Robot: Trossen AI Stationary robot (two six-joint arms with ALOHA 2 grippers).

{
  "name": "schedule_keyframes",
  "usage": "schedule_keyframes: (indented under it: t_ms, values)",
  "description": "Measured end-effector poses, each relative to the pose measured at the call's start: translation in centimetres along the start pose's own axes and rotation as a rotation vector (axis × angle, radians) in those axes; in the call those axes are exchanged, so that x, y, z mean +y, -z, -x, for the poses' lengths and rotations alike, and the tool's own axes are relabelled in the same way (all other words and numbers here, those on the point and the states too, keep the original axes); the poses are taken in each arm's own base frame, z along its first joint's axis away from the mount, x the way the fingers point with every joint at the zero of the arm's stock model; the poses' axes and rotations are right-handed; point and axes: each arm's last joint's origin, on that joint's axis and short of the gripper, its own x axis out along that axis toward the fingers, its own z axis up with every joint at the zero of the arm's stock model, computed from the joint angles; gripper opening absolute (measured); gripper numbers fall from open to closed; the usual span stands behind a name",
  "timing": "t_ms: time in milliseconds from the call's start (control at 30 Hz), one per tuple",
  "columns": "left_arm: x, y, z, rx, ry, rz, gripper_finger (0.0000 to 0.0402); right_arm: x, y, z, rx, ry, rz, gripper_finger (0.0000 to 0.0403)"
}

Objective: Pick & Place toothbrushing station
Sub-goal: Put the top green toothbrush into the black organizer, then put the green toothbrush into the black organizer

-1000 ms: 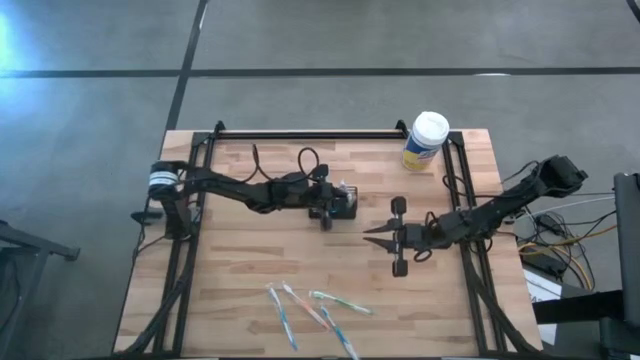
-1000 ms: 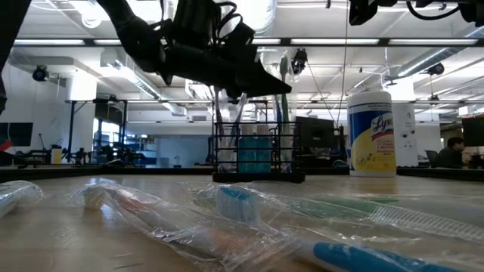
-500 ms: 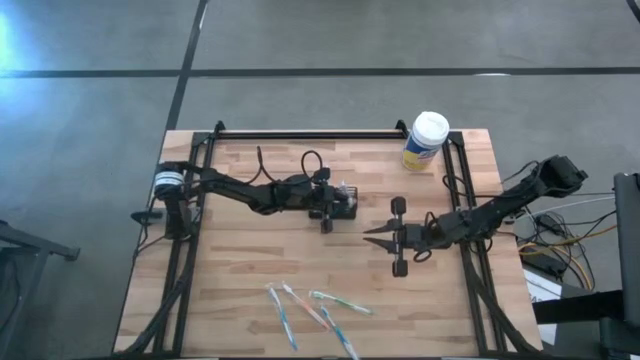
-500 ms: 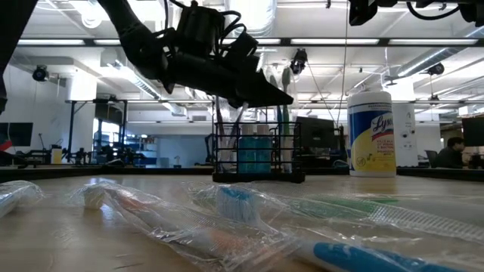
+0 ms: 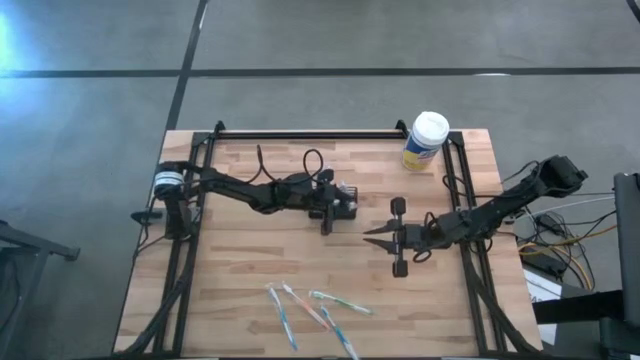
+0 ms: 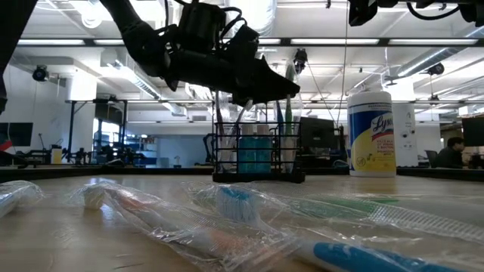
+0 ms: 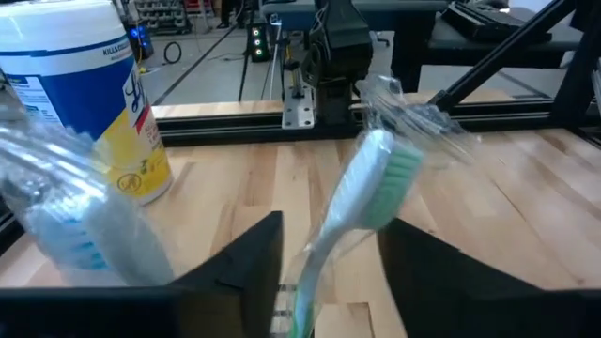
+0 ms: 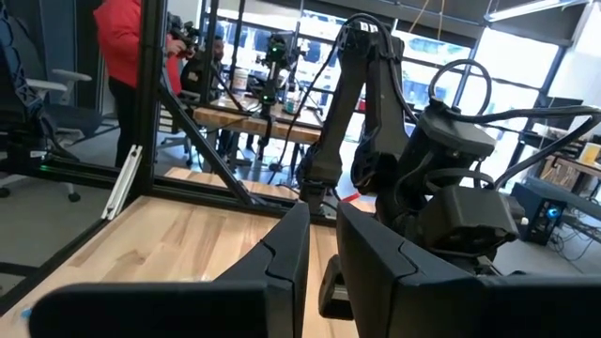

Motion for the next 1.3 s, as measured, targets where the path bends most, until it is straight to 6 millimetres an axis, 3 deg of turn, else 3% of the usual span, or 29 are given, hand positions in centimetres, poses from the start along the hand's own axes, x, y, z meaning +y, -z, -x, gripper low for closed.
schedule_keyframes:
  t_ms: [233,433,567,767,900,1033,1300]
  values:
    - [0.0,-0.2,0.1,-0.004,0.0,0.018,0.027,0.0,0.1,0.0,0.008,-0.002,0.003,0.0052]
    - [-0.3,-2.2,1.2,-0.038,0.026,0.012,0.0306,0.0,0.1,0.0,0.011,-0.002,0.005,0.0052]
    - [-0.5,-4.7,3.3,-0.025,0.038,0.008,0.0313,0.0,0.1,0.0,0.014,-0.003,0.006,0.0052]
    - [-1.1,-7.6,8.2,0.099,0.114,-0.064,0.0312,0.0,0.2,0.0,0.016,-0.003,0.008,0.0052]
    - [-1.6,-8.9,12.6,0.068,0.13,-0.087,0.0291,0.0,0.2,0.0,0.016,-0.003,0.007,0.0052]
    - [-2.2,-8.9,17.4,-0.04,0.106,-0.084,0.0241,0.0,0.2,0.0,0.016,-0.003,0.007,0.0052]
    - [-2.9,-4.6,23.9,-0.124,0.028,0.009,0.0094,0.0,0.2,0.0,0.021,-0.003,0.012,0.0052]
